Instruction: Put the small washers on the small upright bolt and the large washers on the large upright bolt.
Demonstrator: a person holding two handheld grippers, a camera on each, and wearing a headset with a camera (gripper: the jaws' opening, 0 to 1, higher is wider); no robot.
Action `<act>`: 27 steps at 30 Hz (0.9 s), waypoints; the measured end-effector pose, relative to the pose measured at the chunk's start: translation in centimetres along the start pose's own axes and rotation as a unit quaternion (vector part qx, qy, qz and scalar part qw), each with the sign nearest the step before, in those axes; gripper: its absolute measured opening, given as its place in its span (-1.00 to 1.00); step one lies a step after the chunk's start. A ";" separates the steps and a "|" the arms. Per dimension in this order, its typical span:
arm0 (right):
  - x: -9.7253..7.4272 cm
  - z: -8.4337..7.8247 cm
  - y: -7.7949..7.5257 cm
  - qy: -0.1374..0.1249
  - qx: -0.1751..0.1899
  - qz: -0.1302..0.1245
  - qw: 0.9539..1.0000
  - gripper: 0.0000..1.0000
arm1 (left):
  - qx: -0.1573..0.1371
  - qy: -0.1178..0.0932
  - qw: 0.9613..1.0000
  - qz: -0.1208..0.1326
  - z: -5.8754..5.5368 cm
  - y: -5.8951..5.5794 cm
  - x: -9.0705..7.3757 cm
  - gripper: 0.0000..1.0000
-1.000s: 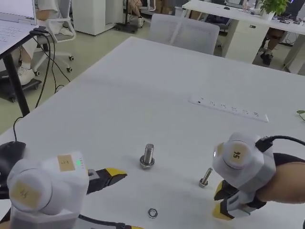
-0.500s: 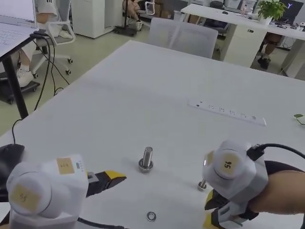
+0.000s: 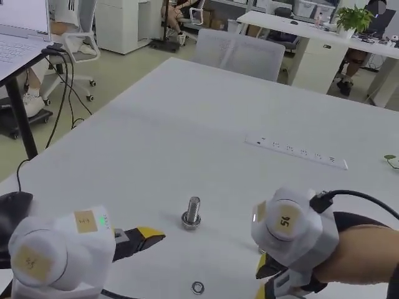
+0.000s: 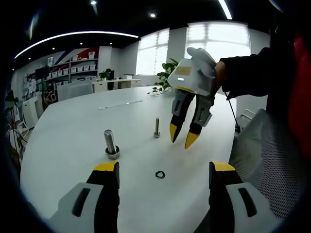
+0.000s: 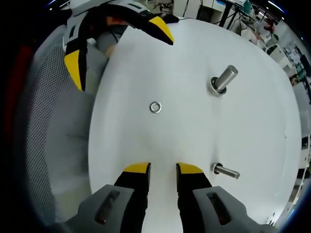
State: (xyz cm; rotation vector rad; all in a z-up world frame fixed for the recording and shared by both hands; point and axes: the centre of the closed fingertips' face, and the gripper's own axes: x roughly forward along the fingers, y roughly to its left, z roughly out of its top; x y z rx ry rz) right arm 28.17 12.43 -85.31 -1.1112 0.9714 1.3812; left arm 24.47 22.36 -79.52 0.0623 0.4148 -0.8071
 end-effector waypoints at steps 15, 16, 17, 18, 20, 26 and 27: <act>0.1 1.9 0.4 -0.004 -0.027 0.005 1.000 -0.54 | 0.000 -0.001 1.000 0.003 0.0 0.0 -0.2 0.49; 0.2 2.0 0.5 -0.004 -0.030 0.006 1.000 -0.54 | 0.000 -0.001 1.000 0.004 0.0 0.0 -0.2 0.49; 0.2 2.1 0.5 -0.004 -0.031 0.006 0.999 -0.54 | 0.000 -0.002 1.000 0.005 0.0 0.0 -0.3 0.49; 0.2 2.2 0.6 -0.004 -0.032 0.006 0.999 -0.54 | -0.001 -0.002 1.000 0.005 -0.1 0.0 -0.3 0.49; 0.2 2.3 0.6 -0.004 -0.035 0.007 0.999 -0.54 | -0.001 -0.002 1.000 0.006 -0.1 0.1 -0.3 0.49; 0.2 3.2 0.6 -0.006 -0.045 0.007 0.999 -0.54 | -0.002 -0.004 1.000 0.008 -0.2 0.0 -0.4 0.49; 0.2 3.3 0.6 -0.006 -0.046 0.007 0.999 -0.54 | -0.002 -0.004 1.000 0.007 -0.2 0.0 -0.4 0.49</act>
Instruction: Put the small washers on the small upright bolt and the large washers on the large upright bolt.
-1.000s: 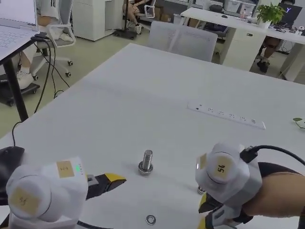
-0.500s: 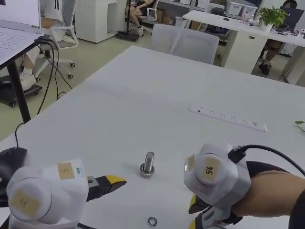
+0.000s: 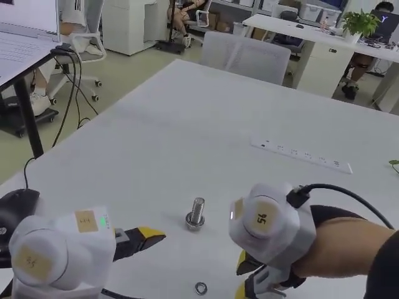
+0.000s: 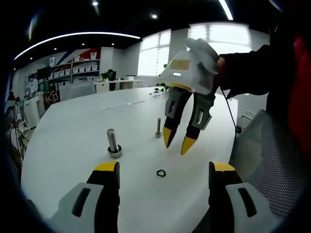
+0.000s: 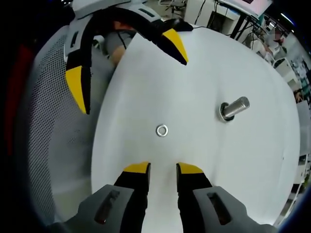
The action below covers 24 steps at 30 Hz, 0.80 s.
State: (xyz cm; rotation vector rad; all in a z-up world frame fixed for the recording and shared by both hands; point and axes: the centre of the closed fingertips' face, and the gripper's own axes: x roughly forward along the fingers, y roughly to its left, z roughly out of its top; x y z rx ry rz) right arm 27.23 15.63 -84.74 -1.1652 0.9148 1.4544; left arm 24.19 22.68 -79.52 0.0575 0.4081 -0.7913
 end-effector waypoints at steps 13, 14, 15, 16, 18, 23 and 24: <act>0.3 1.3 -0.2 -0.004 -0.014 0.003 1.000 -0.54 | -0.003 0.000 1.000 0.000 -0.2 0.1 0.0 0.47; 0.3 1.3 -0.2 -0.003 -0.014 0.003 1.000 -0.54 | -0.003 0.000 1.000 0.000 -0.3 0.1 0.0 0.47; 0.4 1.4 -0.2 -0.003 -0.015 0.004 1.000 -0.54 | -0.003 0.000 1.000 0.000 -0.3 0.1 0.0 0.47; 0.4 1.4 -0.2 -0.003 -0.015 0.004 1.000 -0.54 | -0.004 0.001 1.000 0.000 -0.3 0.1 0.0 0.47; 0.5 1.5 -0.2 -0.002 -0.016 0.005 1.000 -0.54 | -0.004 0.001 1.000 -0.001 -0.3 0.1 0.0 0.47; 0.8 1.7 -0.1 -0.001 -0.018 0.008 1.000 -0.54 | -0.005 0.000 1.000 -0.002 -0.4 0.0 0.0 0.47; 0.8 1.7 -0.1 -0.001 -0.019 0.009 1.000 -0.54 | -0.004 0.001 1.000 -0.001 -0.4 0.0 0.0 0.47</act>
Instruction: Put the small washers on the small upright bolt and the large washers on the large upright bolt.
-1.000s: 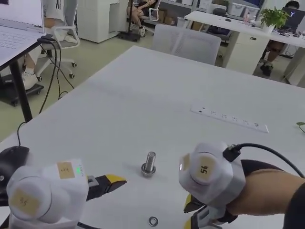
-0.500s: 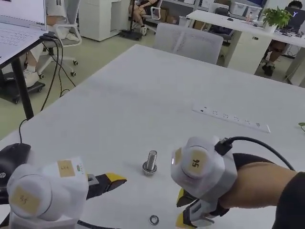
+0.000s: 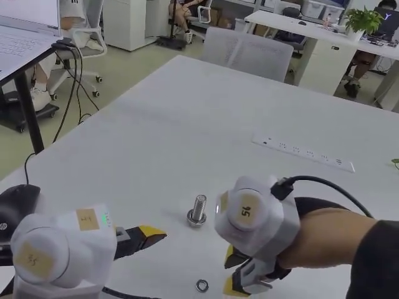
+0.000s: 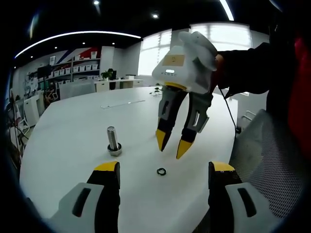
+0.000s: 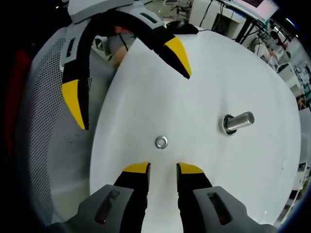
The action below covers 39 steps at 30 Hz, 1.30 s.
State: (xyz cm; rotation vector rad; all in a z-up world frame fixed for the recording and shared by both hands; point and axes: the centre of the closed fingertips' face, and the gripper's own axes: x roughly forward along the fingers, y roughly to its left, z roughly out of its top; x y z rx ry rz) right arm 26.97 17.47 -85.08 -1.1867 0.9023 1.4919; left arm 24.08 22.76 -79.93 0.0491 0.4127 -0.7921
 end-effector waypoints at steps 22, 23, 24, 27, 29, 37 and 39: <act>0.6 0.1 -0.3 0.000 0.001 0.007 1.000 -0.54 | -0.005 0.002 1.000 -0.001 -0.3 0.0 0.2 0.47; 0.6 0.1 -0.3 0.000 0.001 0.007 1.000 -0.54 | -0.005 0.002 1.000 -0.001 -0.3 0.0 0.2 0.47; 0.7 0.1 -0.3 0.000 0.001 0.008 1.000 -0.54 | -0.005 0.003 1.000 -0.001 -0.3 0.0 0.2 0.47; 0.9 0.1 -0.3 0.000 0.000 0.009 1.000 -0.54 | -0.006 0.003 1.000 -0.001 -0.3 -0.1 0.3 0.47; 1.0 0.4 -0.3 -0.001 -0.001 0.011 1.000 -0.54 | -0.005 0.004 1.000 -0.001 -0.4 -0.1 0.2 0.47; 1.8 1.1 -0.2 -0.002 -0.005 0.018 1.000 -0.54 | -0.006 0.005 1.000 -0.002 -0.5 0.0 0.2 0.47; 2.0 1.2 -0.2 -0.002 -0.004 0.021 1.000 -0.54 | -0.008 0.005 1.000 -0.002 -0.6 0.0 0.1 0.47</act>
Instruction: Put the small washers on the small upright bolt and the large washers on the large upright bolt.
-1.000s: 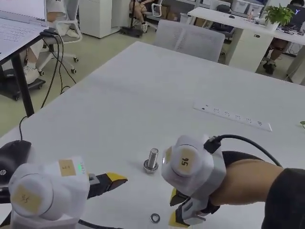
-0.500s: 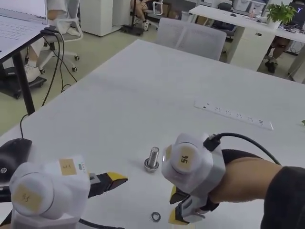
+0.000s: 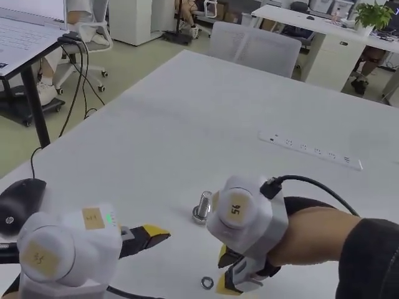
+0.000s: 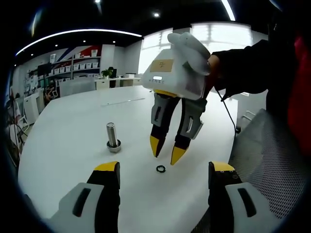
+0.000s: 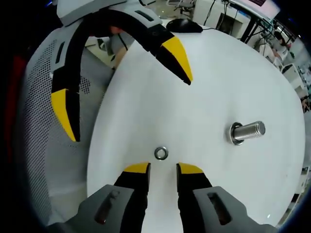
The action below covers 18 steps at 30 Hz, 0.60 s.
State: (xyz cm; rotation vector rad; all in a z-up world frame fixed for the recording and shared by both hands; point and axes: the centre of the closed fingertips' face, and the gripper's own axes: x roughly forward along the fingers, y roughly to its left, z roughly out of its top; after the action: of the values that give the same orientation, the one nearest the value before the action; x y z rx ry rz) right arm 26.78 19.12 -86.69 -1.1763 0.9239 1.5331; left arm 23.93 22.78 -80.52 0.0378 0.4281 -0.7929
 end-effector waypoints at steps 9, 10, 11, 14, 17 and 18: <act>0.8 0.6 0.0 0.000 -0.004 0.005 1.000 -0.54 | 0.000 0.001 1.000 -0.001 -0.2 0.1 -0.1 0.47; 0.9 0.7 0.1 0.001 -0.005 0.006 1.000 -0.55 | 0.000 0.000 1.000 -0.001 -0.2 0.1 -0.2 0.47; 1.0 0.7 0.1 0.001 -0.005 0.007 1.000 -0.55 | 0.000 0.000 1.000 -0.001 -0.2 0.1 -0.2 0.47; 1.2 0.9 0.2 0.002 -0.008 0.009 1.000 -0.55 | -0.002 -0.002 1.000 0.000 -0.2 0.2 -0.2 0.47; 1.3 0.9 0.2 0.005 -0.012 0.008 1.000 -0.56 | -0.002 -0.002 1.000 0.001 -0.2 0.2 -0.3 0.47; 1.4 1.0 0.1 0.004 -0.012 0.008 1.000 -0.56 | -0.002 -0.003 1.000 0.002 -0.2 0.2 -0.4 0.47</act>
State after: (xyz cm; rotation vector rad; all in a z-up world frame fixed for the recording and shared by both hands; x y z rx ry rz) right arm 26.32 20.35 -87.76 -1.1951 0.9232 1.5575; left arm 23.80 23.20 -80.57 0.0337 0.4240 -0.7881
